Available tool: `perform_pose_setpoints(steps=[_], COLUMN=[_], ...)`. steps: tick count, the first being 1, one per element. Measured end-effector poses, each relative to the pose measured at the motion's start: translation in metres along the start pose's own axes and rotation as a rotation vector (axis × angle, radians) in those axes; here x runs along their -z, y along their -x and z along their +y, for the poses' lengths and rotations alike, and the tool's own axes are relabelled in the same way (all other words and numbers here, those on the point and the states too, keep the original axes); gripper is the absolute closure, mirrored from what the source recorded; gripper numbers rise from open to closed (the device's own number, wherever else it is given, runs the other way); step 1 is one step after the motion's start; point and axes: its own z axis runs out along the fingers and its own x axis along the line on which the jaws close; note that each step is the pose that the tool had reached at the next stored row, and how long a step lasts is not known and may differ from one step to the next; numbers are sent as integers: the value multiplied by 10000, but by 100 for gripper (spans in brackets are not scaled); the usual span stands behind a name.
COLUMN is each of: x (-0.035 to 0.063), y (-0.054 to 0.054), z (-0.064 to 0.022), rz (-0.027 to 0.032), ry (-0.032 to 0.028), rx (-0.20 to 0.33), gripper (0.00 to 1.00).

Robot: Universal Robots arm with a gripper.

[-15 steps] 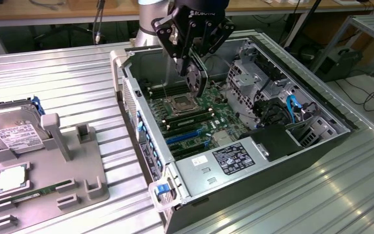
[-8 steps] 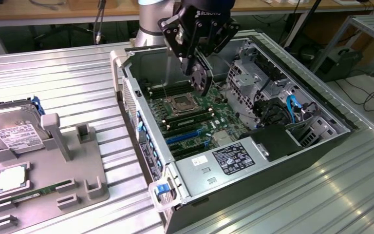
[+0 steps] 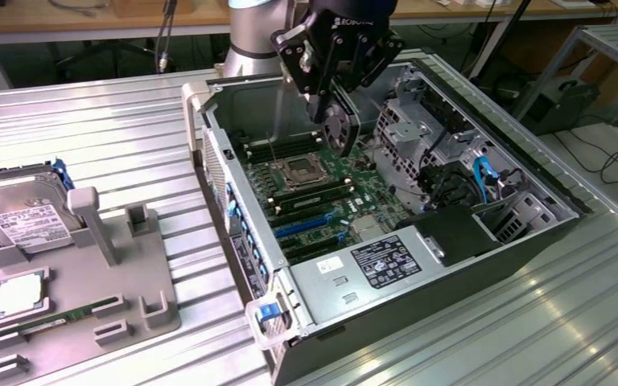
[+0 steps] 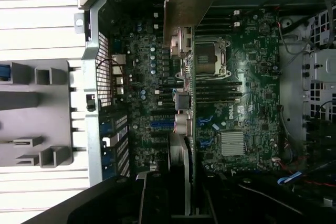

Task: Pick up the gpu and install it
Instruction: 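Pick up the gpu and move the gpu toward the slot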

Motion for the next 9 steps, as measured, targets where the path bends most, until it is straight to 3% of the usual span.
perform_pose_setpoints(steps=[9], x=[-6], y=[128], z=[5], rz=[0], ry=[0], rx=[0], gripper=[72])
